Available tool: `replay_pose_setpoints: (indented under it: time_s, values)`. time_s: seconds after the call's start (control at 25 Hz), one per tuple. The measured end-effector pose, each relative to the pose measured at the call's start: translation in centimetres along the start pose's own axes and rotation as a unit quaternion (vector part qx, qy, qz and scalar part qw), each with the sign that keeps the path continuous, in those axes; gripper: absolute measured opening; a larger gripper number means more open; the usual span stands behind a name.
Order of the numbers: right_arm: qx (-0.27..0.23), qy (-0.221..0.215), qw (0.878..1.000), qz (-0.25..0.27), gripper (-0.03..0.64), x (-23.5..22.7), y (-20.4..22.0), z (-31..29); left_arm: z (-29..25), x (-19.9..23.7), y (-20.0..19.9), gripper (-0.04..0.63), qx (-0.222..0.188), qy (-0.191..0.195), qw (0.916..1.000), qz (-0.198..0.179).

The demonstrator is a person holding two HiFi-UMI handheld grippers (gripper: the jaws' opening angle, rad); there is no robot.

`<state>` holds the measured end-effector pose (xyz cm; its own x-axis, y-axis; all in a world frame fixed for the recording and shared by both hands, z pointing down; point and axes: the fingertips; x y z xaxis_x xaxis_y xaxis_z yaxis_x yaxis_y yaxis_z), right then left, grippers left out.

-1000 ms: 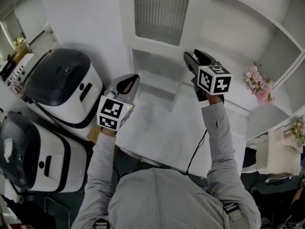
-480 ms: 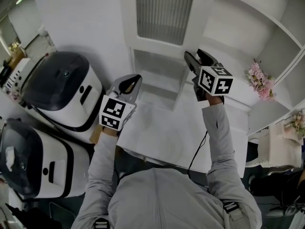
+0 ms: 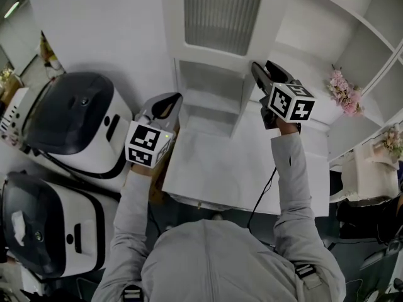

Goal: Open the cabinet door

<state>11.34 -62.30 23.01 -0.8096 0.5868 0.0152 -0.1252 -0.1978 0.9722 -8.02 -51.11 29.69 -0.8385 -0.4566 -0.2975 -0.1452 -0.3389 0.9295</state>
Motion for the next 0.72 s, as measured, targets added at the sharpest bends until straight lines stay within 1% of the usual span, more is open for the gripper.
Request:
replay_pose_setpoints:
  time_s: [0.08,0.2,0.32,0.72]
  values:
    - [0.006,0.009,1.0,0.007,0.172,0.2,0.0,0.3,0.2,0.2,-0.1,0.017,-0.004,0.007,1.0,0.001]
    - [0.018,0.032,0.999,0.028,0.107,0.2,0.0,1.1,0.6,0.2,-0.2,0.017,-0.008,0.02,0.9998,0.003]
    - [0.025,0.045,0.998,0.04,0.105,0.7,-0.1,1.7,1.0,0.2,-0.5,0.017,-0.013,0.032,0.9994,0.005]
    - [0.025,0.082,0.996,0.041,0.104,4.1,-0.6,4.4,4.2,0.8,-1.2,0.017,-0.03,0.059,0.9978,0.012]
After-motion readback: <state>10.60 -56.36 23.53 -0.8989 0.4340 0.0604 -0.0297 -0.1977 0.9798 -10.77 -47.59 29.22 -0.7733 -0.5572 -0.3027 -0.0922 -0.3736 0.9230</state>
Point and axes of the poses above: the fingertips, and each gripper's own axes: z backward along the fingers, x to its left, y out of its underside, and after that the axes turned 13 degrees about -x, right-handed
